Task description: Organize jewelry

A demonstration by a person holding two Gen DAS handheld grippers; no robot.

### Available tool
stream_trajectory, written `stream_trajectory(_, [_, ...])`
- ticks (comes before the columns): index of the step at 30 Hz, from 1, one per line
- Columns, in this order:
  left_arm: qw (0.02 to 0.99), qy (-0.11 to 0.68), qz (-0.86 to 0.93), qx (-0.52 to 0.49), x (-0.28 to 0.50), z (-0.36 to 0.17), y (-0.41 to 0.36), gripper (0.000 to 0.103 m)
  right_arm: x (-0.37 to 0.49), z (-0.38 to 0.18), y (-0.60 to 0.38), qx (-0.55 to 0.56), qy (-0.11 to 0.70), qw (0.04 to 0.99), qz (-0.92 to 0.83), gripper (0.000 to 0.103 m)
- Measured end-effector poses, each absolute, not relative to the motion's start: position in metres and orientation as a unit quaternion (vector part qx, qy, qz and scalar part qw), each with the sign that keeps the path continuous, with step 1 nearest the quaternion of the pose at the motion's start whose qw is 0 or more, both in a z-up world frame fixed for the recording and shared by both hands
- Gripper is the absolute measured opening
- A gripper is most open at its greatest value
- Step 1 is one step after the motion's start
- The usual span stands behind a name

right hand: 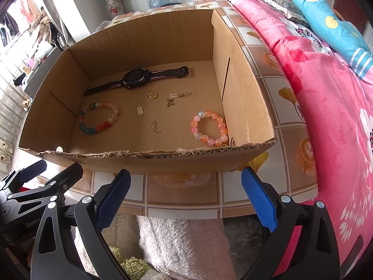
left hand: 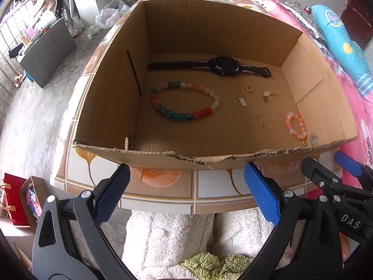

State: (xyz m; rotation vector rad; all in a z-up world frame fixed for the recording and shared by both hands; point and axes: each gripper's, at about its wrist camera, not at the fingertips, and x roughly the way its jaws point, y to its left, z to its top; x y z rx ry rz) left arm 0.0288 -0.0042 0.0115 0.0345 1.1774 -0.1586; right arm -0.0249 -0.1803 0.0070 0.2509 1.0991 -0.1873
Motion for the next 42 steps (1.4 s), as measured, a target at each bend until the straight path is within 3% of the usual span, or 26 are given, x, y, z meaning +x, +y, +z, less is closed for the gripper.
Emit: stream_trajectory(42, [0.823,0.562,-0.078,0.016,0.0298,0.0097,-0.0018,0.095,-0.0229,0.0045,-0.1824,0.117,0.527,0.837,-0.086,0.093])
